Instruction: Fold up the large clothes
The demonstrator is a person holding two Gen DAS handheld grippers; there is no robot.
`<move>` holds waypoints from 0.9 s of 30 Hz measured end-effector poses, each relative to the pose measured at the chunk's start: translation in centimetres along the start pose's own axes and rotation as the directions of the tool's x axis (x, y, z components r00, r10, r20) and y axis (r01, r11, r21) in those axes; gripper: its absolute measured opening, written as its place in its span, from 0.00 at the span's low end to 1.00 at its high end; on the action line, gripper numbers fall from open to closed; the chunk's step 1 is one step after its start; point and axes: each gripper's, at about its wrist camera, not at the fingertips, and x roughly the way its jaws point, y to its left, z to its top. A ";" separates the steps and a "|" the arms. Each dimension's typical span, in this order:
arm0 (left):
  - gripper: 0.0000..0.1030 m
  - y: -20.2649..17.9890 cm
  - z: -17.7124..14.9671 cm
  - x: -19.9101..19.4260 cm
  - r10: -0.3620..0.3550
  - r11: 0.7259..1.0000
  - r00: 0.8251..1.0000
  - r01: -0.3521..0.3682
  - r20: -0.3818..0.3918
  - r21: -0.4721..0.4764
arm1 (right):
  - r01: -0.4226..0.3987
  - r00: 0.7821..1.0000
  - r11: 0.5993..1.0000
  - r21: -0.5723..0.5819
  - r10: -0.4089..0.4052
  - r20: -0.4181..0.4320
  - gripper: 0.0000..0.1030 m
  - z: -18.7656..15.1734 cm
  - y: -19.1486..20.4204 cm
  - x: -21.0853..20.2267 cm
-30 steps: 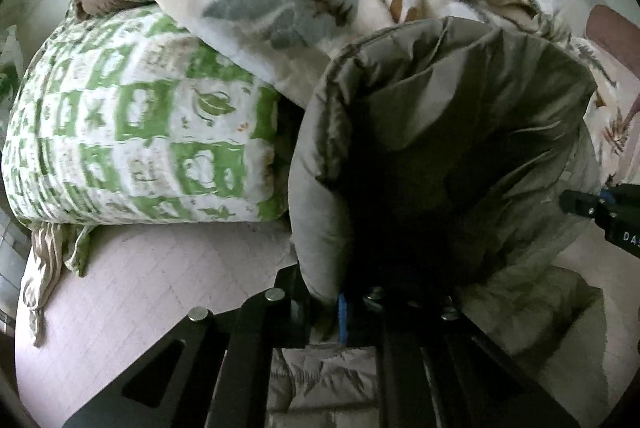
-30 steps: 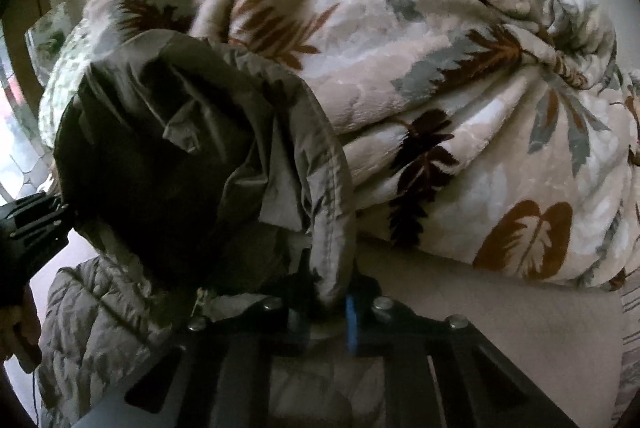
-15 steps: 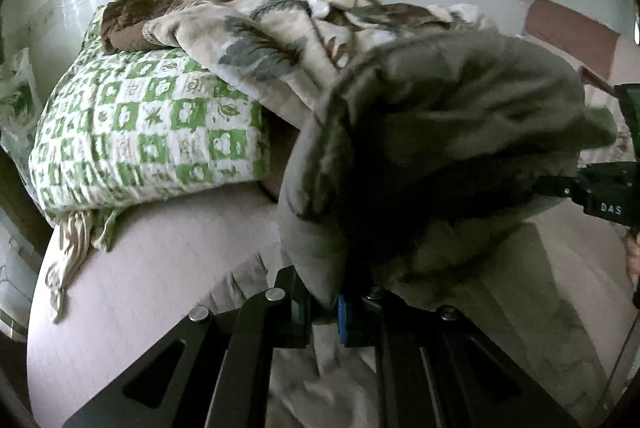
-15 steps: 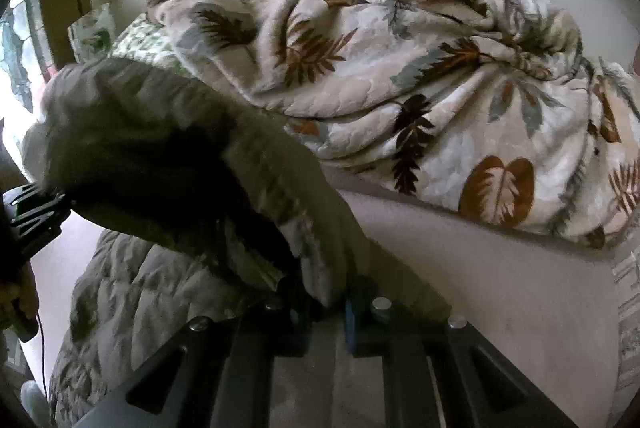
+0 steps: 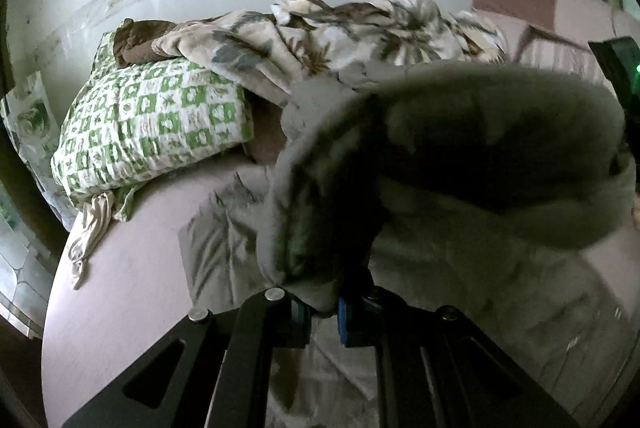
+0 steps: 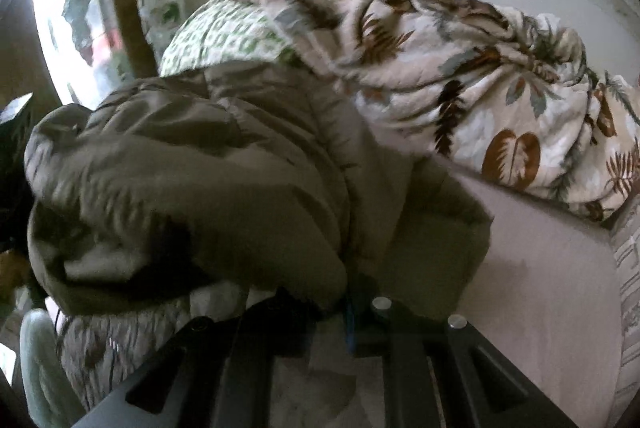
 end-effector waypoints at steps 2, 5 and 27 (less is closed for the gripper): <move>0.10 -0.2 -1.5 0.4 0.003 1.000 1.000 -0.003 -0.011 0.011 | 0.008 1.000 1.000 -0.024 -0.009 -0.023 0.12 -2.0 0.8 0.6; 0.11 -0.3 -4.2 1.8 0.008 1.000 0.999 -0.008 -0.040 0.008 | 0.031 0.997 0.999 -0.040 -0.034 -0.070 0.12 -4.7 1.1 2.7; 0.27 2.4 -5.3 -2.0 -0.111 0.974 0.994 0.107 -0.011 -0.201 | 0.113 0.985 0.984 -0.136 -0.128 -0.111 0.12 -7.6 1.6 8.2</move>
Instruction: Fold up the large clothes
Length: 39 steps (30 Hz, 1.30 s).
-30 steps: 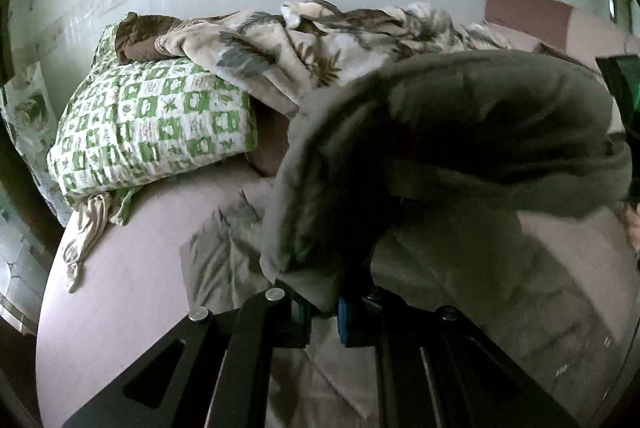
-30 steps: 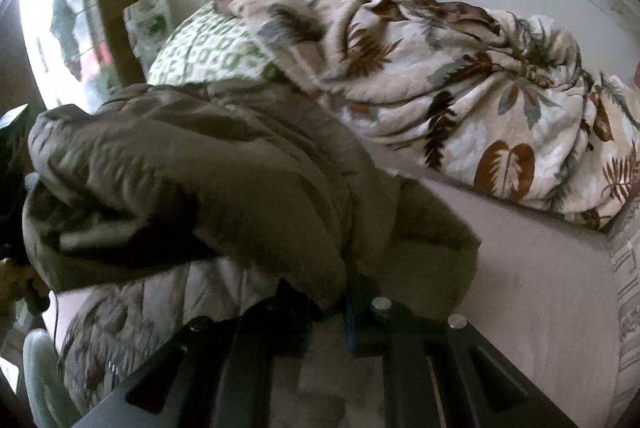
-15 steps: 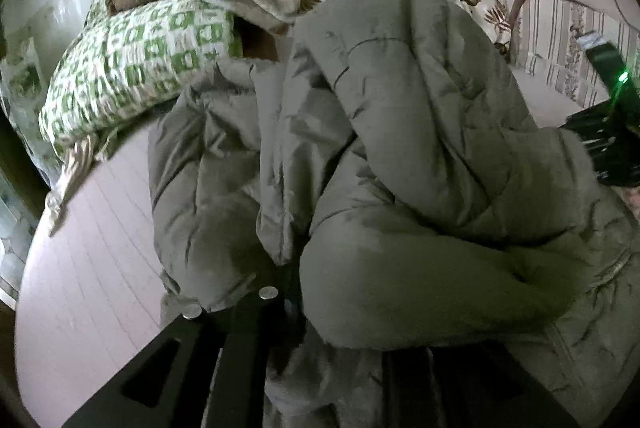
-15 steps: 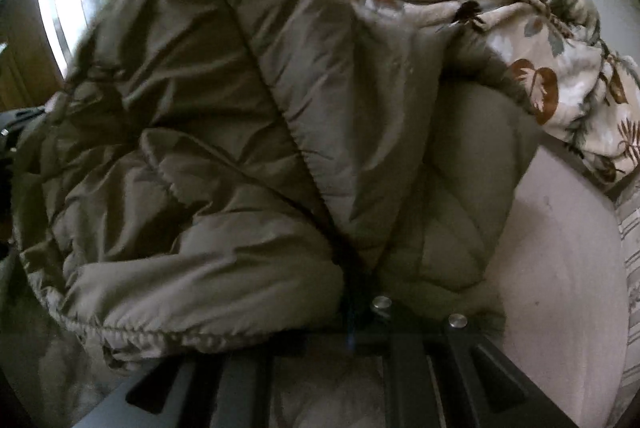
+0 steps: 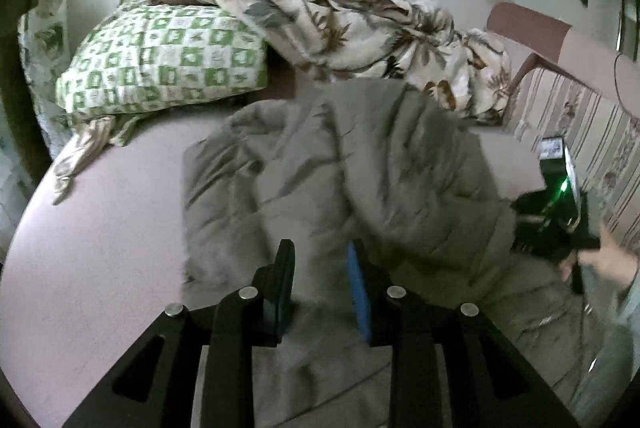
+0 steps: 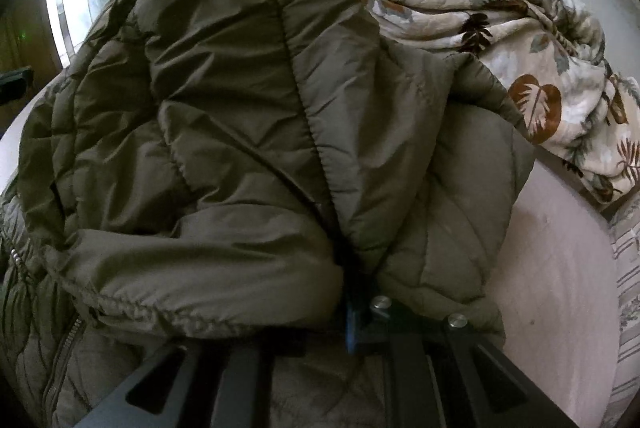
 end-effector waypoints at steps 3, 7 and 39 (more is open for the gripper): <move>0.27 -2.4 0.3 2.6 -0.024 0.999 0.999 0.026 -0.040 0.043 | -0.001 1.000 1.000 0.000 0.001 0.003 0.12 0.1 0.0 0.0; 0.27 -3.6 -1.6 8.0 -0.014 0.998 0.977 0.026 -0.212 0.057 | 0.001 1.000 1.000 -0.011 -0.001 0.012 0.12 0.1 -0.1 0.1; 0.27 -3.1 -2.9 9.2 -0.028 1.000 0.982 0.030 -0.189 0.007 | 0.018 0.999 0.990 0.139 -0.013 -0.037 0.87 2.6 3.4 3.7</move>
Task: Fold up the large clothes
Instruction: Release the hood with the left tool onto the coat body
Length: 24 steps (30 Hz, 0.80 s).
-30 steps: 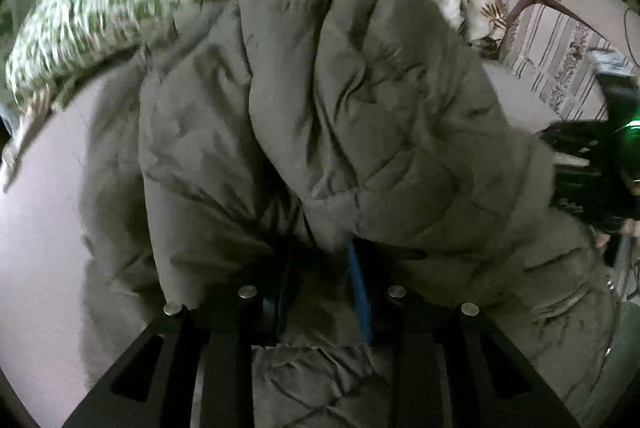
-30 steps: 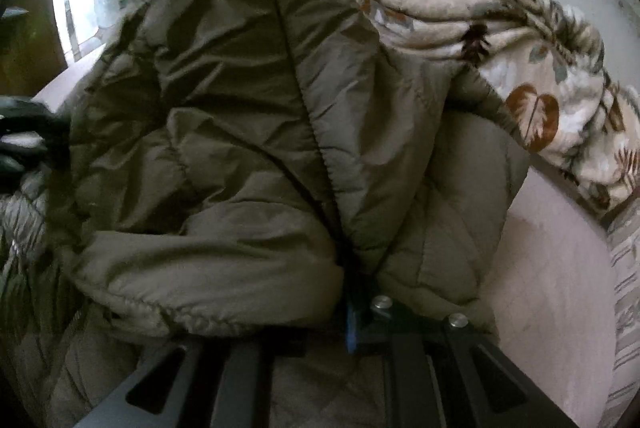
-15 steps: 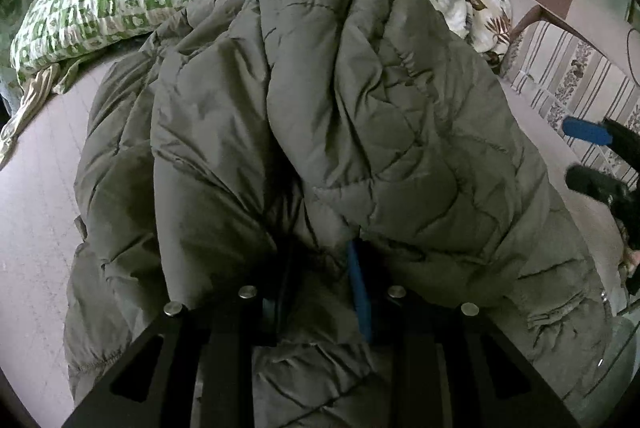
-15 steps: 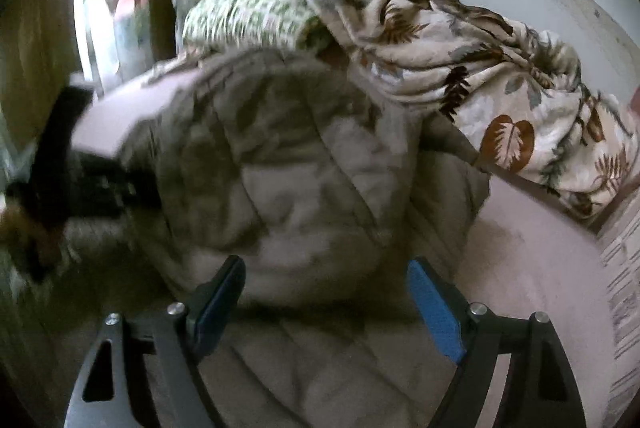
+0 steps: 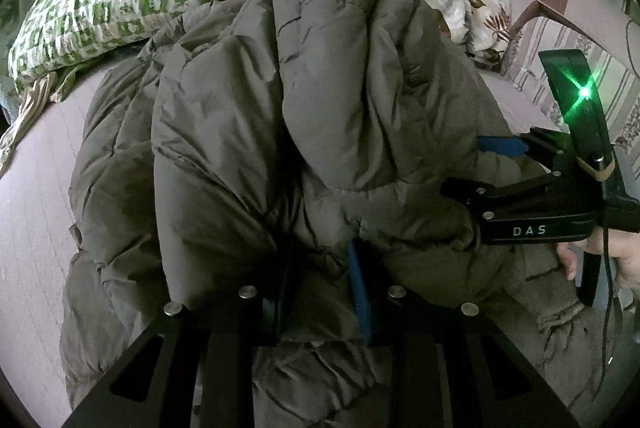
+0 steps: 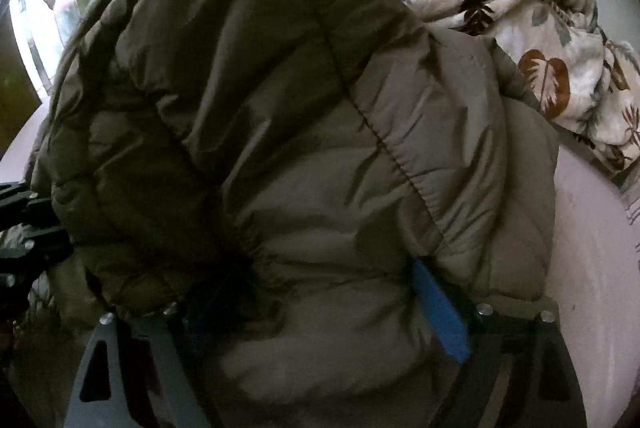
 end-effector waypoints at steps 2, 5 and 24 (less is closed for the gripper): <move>0.27 0.0 0.0 -0.1 0.007 1.000 1.000 -0.007 0.008 -0.003 | 0.000 1.000 1.000 0.001 0.000 -0.004 0.87 0.2 0.1 -0.3; 0.28 -0.3 0.0 -0.6 0.026 1.000 1.000 -0.026 0.016 -0.004 | -0.008 1.000 1.000 0.011 0.008 0.028 0.87 0.0 0.2 -2.0; 0.58 -2.4 -0.2 -4.4 0.085 0.995 0.995 -0.087 0.061 0.039 | -0.084 0.990 0.985 0.148 0.066 0.126 0.87 -4.6 -1.6 -10.9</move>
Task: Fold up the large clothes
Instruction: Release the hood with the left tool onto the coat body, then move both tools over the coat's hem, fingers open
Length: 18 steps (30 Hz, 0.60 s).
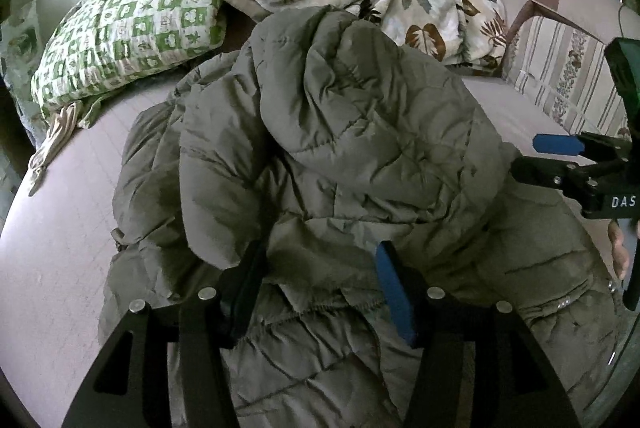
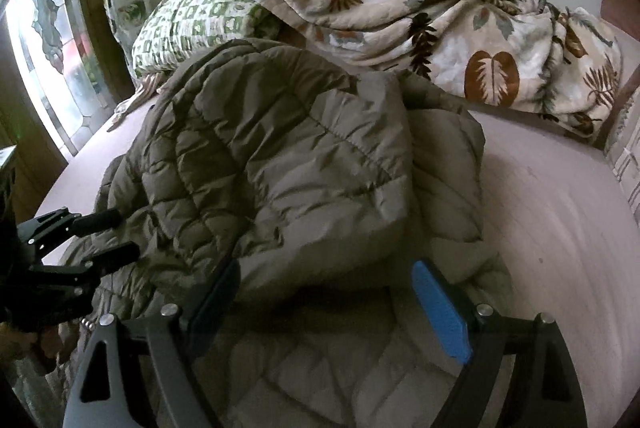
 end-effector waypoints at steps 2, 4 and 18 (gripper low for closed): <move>0.62 0.0 -0.1 -0.4 0.011 1.000 1.000 -0.011 0.001 0.003 | -0.003 1.000 1.000 0.008 0.003 0.004 0.87 -0.1 -0.4 -0.2; 0.70 -0.1 -0.3 -0.8 0.026 1.000 1.000 -0.026 0.006 0.004 | -0.005 1.000 1.000 0.016 0.005 0.007 0.87 -0.5 -0.8 -0.7; 0.72 1.1 -1.8 -3.3 0.071 0.997 0.997 -0.071 0.006 -0.040 | -0.012 1.000 1.000 0.012 0.012 -0.025 0.87 -3.8 -1.0 -2.9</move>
